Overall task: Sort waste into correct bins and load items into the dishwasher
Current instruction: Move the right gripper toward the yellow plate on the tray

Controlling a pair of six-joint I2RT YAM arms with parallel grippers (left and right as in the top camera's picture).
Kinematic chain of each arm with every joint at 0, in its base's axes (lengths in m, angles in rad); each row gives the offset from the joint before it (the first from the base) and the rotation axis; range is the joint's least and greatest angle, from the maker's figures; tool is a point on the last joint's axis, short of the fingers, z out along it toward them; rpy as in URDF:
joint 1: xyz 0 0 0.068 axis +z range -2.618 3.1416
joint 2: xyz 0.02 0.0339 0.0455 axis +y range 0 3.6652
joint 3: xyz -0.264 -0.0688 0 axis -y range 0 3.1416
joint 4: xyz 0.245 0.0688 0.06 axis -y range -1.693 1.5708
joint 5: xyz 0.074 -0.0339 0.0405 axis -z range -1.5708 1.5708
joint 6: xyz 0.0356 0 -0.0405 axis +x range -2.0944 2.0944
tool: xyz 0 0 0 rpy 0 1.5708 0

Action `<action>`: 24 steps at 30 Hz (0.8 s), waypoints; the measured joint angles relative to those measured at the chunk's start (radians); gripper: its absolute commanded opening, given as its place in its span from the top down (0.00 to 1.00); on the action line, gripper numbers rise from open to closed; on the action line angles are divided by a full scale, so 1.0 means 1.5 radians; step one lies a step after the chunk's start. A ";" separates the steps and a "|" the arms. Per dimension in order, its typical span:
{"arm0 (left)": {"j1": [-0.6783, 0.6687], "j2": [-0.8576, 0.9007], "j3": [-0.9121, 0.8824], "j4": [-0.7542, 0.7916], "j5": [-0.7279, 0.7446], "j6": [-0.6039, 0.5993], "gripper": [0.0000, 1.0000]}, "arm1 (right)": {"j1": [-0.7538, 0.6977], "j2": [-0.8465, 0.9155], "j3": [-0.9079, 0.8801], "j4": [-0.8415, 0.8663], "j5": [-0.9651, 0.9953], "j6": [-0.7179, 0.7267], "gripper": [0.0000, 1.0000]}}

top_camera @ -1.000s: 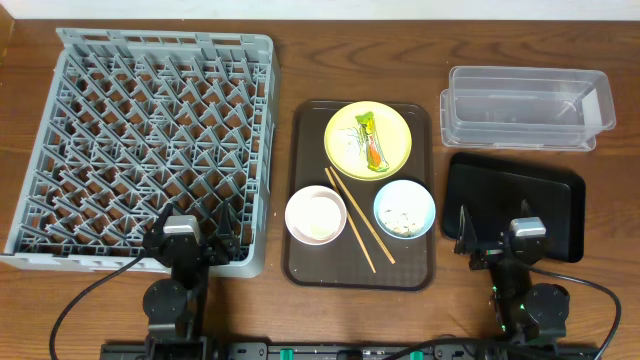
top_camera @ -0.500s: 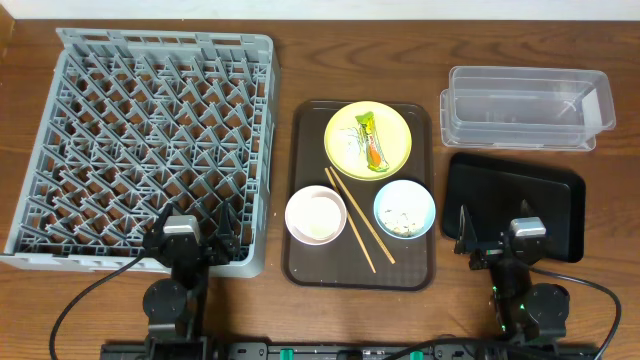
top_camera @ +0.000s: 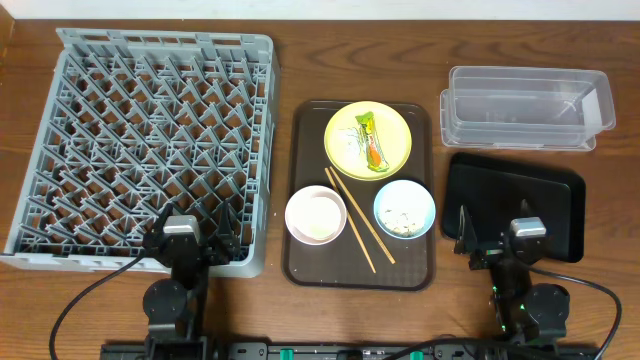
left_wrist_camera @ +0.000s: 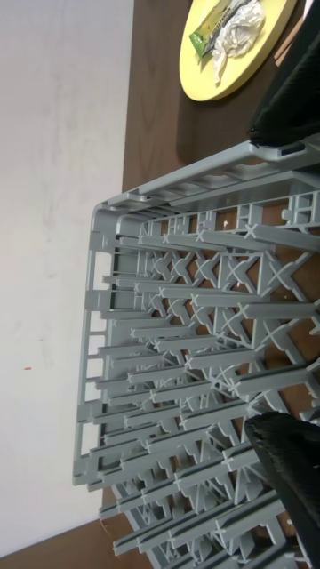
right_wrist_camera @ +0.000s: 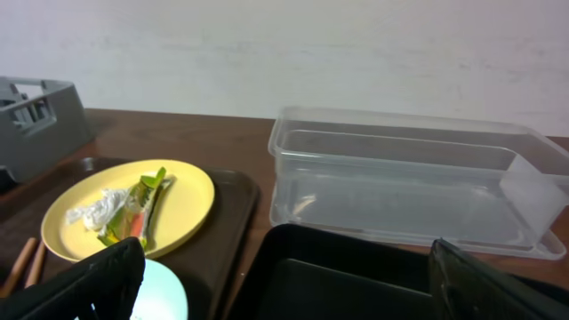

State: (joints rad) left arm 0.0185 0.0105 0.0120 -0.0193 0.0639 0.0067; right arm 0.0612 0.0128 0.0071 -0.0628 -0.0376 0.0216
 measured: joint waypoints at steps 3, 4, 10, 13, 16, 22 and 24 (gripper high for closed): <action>0.000 0.001 0.011 -0.020 0.000 -0.007 0.04 | 0.000 0.000 0.000 -0.002 -0.001 0.013 0.01; 0.000 0.002 0.019 -0.036 0.000 -0.007 0.03 | 0.000 0.000 0.001 -0.005 -0.001 0.016 0.01; 0.000 0.070 0.096 -0.171 0.002 -0.010 0.04 | 0.000 0.051 0.053 -0.047 -0.004 0.024 0.01; 0.000 0.131 0.171 -0.230 0.003 -0.018 0.03 | 0.000 0.125 0.117 -0.070 -0.008 0.026 0.01; 0.000 0.204 0.260 -0.296 0.003 -0.027 0.03 | 0.000 0.215 0.189 -0.092 -0.013 0.026 0.01; 0.000 0.365 0.422 -0.452 0.003 -0.039 0.03 | 0.000 0.443 0.377 -0.200 -0.042 0.026 0.01; 0.000 0.411 0.466 -0.503 0.003 -0.040 0.03 | 0.000 0.514 0.443 -0.261 -0.054 0.026 0.01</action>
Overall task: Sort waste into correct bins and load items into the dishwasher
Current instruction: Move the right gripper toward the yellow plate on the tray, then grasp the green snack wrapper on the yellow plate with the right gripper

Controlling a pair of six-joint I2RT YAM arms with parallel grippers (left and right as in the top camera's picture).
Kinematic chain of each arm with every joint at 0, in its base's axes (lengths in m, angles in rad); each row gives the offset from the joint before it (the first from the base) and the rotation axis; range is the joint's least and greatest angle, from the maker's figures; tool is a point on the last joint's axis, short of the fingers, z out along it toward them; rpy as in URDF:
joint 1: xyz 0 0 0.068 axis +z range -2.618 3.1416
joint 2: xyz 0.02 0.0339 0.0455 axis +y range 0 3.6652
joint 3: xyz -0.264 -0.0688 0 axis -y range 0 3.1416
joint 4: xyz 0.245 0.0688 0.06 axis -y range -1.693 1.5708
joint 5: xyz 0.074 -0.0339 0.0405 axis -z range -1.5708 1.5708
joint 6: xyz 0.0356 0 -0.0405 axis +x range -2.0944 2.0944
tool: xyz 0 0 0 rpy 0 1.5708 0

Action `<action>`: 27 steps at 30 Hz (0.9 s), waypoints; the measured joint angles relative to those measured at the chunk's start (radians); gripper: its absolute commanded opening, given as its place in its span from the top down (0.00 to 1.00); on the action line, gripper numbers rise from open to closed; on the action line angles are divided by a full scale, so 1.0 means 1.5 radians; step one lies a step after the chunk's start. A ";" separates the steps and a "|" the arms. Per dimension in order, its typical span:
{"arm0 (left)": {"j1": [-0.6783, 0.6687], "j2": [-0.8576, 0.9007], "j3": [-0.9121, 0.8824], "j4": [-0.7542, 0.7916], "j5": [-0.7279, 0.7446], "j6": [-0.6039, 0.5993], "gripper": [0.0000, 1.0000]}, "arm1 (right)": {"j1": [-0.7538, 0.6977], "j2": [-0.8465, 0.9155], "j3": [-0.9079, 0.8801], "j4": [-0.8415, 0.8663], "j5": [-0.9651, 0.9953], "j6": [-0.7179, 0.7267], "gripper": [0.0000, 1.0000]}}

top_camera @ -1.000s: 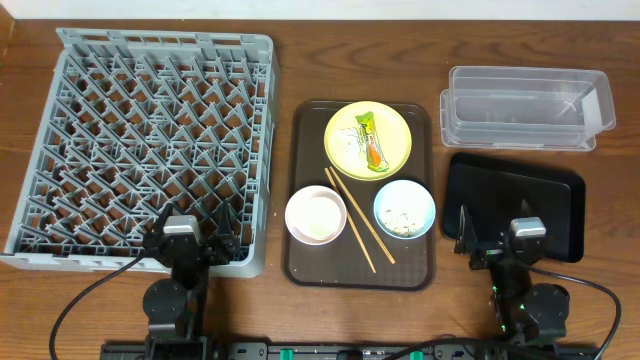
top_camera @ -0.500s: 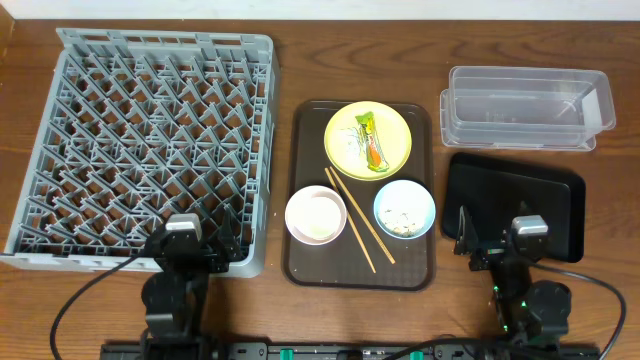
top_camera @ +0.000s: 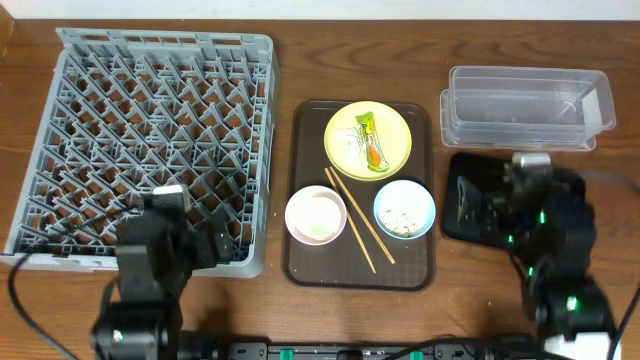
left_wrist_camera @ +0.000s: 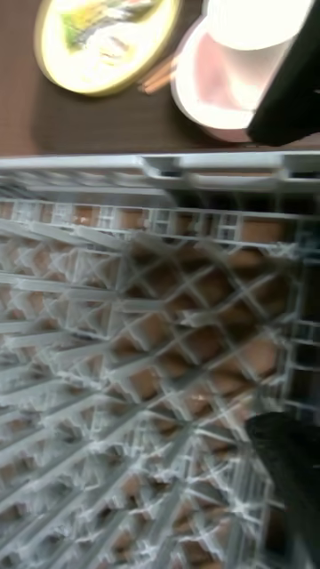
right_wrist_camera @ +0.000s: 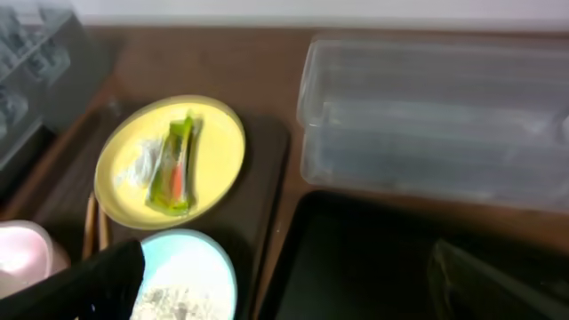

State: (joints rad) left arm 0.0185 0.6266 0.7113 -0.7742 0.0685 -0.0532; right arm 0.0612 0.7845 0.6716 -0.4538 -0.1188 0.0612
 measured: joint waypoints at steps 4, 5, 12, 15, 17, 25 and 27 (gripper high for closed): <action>0.000 0.076 0.073 -0.080 0.000 -0.002 0.03 | 0.000 0.144 0.144 -0.131 -0.016 0.003 0.01; 0.000 0.089 0.084 -0.087 0.000 -0.002 0.03 | 0.000 0.176 0.177 -0.154 -0.017 0.002 0.01; 0.000 0.113 0.097 -0.098 0.000 -0.002 0.03 | 0.001 0.279 0.251 -0.101 -0.096 -0.001 0.01; 0.000 0.113 0.097 -0.098 0.000 -0.002 0.03 | 0.012 0.299 0.253 -0.072 -0.119 -0.001 0.01; 0.000 0.113 0.097 -0.098 0.000 -0.002 0.03 | 0.034 0.318 0.265 -0.077 -0.116 -0.001 0.01; 0.000 0.113 0.098 -0.100 0.001 -0.002 0.03 | 0.143 0.444 0.432 -0.161 -0.054 -0.003 0.01; 0.000 0.113 0.098 -0.100 0.002 -0.002 0.03 | 0.164 0.487 0.468 -0.167 -0.040 -0.003 0.01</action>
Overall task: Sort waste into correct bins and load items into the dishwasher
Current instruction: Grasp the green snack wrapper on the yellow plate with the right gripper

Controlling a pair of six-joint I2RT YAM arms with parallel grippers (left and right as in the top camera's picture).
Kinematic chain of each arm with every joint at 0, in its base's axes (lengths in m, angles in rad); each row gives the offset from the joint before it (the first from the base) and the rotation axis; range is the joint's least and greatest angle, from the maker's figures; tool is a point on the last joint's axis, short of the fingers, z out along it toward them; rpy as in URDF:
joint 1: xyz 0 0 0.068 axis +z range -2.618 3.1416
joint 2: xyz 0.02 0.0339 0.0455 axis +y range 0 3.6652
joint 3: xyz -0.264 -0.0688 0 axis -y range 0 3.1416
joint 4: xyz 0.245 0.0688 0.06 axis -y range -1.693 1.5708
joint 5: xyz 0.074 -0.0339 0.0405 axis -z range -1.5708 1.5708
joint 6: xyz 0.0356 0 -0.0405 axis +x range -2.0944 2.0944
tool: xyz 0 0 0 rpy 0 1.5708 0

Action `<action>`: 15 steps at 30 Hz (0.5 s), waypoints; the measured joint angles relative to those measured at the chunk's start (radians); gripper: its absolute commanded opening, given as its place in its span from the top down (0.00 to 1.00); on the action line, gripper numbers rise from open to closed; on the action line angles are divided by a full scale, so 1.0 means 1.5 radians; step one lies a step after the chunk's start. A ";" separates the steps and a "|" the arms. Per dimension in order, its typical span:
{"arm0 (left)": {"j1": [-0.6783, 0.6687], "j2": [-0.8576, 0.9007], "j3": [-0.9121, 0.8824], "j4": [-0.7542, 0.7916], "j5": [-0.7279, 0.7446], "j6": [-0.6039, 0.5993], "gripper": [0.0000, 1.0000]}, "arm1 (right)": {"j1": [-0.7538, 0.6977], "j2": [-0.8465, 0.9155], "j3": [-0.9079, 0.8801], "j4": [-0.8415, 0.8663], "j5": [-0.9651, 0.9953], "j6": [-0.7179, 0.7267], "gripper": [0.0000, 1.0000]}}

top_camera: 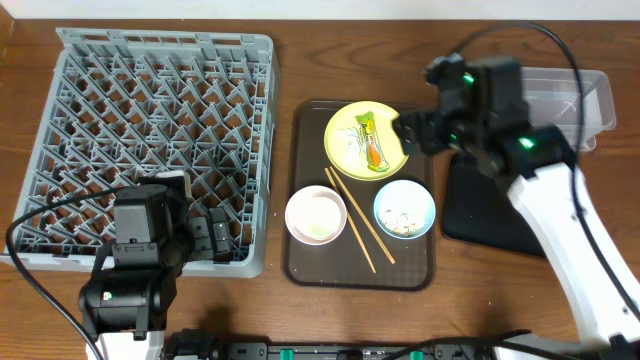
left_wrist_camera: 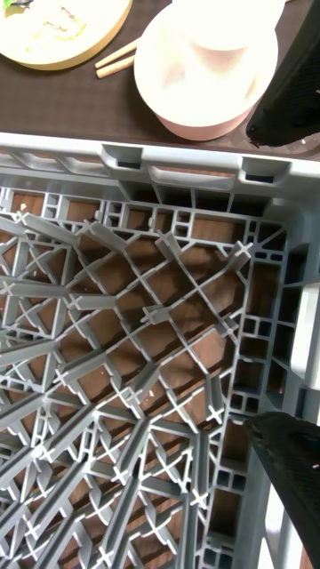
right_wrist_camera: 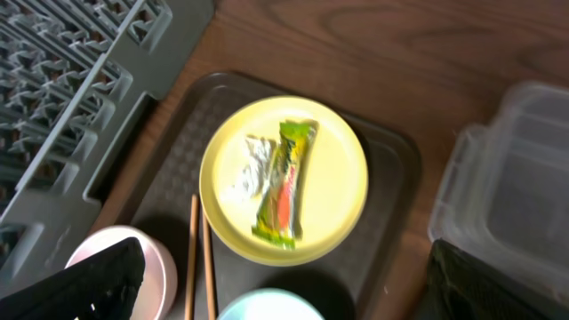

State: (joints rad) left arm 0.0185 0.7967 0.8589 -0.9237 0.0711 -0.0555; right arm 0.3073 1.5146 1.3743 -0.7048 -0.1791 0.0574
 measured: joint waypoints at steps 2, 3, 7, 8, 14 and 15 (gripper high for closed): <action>0.000 0.000 0.000 0.000 0.000 0.000 0.03 | 0.018 0.042 0.019 0.002 0.016 0.000 0.01; 0.000 0.000 0.000 0.000 0.000 0.000 0.03 | 0.026 0.065 0.022 0.005 0.025 0.001 0.01; 0.000 0.000 0.000 0.000 0.000 0.000 0.03 | 0.054 0.153 0.022 0.017 0.061 0.010 0.05; 0.000 0.000 0.000 0.000 0.000 0.000 0.03 | 0.058 0.172 0.022 0.019 0.068 0.014 0.08; 0.000 0.000 0.000 0.000 0.000 0.000 0.03 | 0.083 0.275 0.022 0.042 0.090 0.036 0.13; 0.000 0.000 0.000 0.000 0.000 0.000 0.03 | 0.086 0.287 0.022 0.044 0.092 0.038 0.13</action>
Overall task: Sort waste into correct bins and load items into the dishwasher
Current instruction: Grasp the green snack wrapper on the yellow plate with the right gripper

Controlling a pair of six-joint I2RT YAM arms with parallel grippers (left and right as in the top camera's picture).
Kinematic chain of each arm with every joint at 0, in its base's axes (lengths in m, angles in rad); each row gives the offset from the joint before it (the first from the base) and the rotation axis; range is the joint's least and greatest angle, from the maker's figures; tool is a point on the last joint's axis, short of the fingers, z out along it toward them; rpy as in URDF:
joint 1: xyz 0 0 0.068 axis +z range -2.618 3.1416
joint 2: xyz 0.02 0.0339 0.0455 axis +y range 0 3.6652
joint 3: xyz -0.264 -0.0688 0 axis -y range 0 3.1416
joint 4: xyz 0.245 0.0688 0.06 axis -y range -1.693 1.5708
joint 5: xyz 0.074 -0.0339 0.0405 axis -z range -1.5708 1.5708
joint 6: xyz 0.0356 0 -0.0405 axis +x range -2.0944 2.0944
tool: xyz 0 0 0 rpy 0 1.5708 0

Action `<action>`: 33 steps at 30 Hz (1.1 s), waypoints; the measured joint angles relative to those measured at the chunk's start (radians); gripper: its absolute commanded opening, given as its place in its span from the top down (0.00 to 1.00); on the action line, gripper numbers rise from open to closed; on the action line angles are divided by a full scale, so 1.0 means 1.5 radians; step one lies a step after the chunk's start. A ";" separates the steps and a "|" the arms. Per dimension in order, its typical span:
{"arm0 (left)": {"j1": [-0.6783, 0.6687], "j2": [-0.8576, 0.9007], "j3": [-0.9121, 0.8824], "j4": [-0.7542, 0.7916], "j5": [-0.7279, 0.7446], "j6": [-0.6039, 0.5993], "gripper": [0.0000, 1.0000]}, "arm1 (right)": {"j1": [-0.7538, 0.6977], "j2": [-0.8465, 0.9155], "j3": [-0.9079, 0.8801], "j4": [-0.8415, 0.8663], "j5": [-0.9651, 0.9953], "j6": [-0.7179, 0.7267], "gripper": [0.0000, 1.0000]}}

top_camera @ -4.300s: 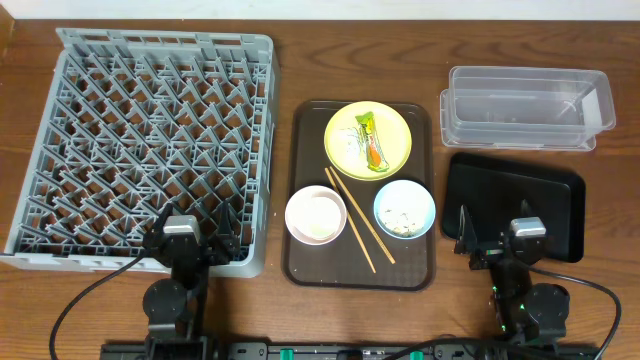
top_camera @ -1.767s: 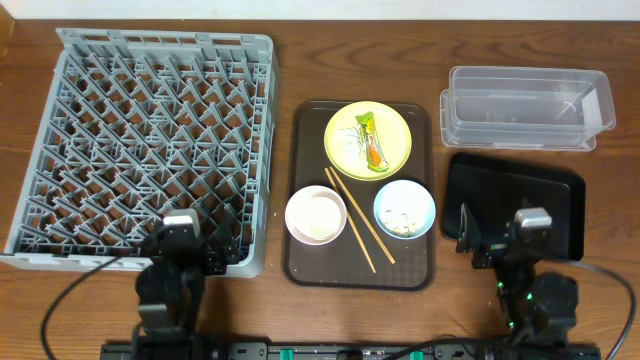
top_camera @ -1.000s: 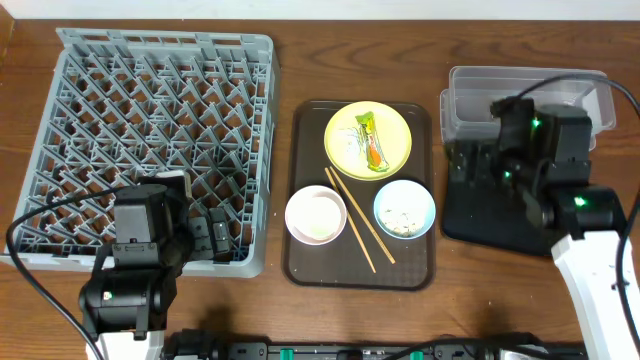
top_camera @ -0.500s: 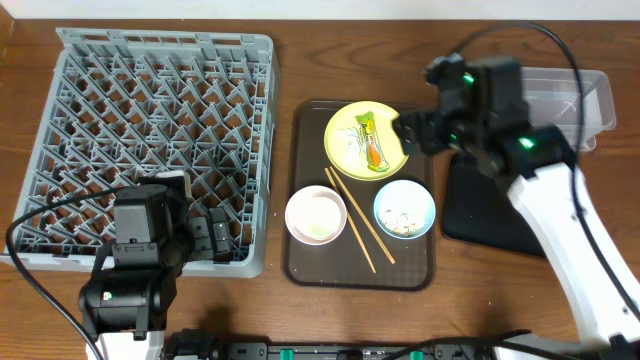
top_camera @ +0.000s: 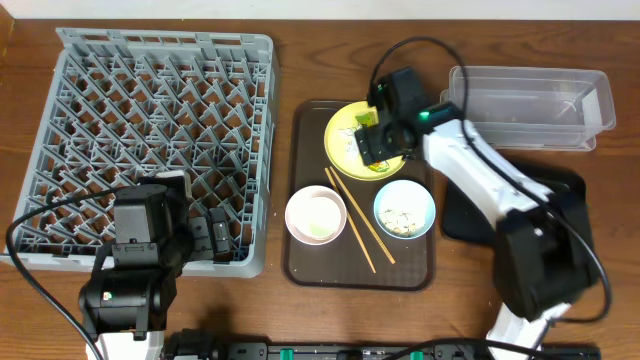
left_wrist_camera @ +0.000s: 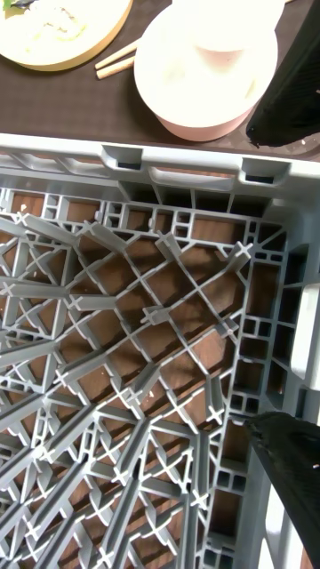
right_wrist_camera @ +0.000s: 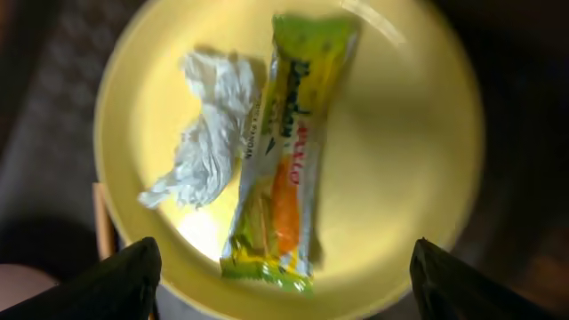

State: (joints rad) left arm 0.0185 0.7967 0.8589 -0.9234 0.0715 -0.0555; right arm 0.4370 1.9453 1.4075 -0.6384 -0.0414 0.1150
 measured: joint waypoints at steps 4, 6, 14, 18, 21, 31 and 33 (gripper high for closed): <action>0.000 0.000 0.000 0.000 0.000 0.000 0.03 | 0.013 0.039 0.000 0.004 0.006 0.011 0.16; 0.000 0.000 0.000 0.000 0.000 0.000 0.03 | 0.017 0.054 0.000 0.005 0.011 0.020 0.22; 0.000 0.000 0.000 0.000 0.000 0.000 0.03 | 0.018 0.082 0.000 0.015 0.041 0.063 0.69; 0.000 0.000 0.000 0.000 0.000 0.000 0.03 | 0.018 0.082 0.000 0.017 0.046 0.069 0.99; 0.000 0.000 0.000 0.000 0.000 0.000 0.03 | 0.018 0.081 0.003 0.012 0.048 0.076 0.99; 0.000 0.000 0.000 0.000 0.000 0.000 0.03 | -0.018 -0.044 0.011 0.008 0.110 0.117 0.99; 0.000 0.000 0.000 0.000 0.000 0.000 0.03 | -0.048 -0.099 0.021 0.006 0.153 0.156 0.99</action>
State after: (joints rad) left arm 0.0185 0.7967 0.8589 -0.9237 0.0715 -0.0555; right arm 0.3645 1.7962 1.4395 -0.6296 0.1875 0.3492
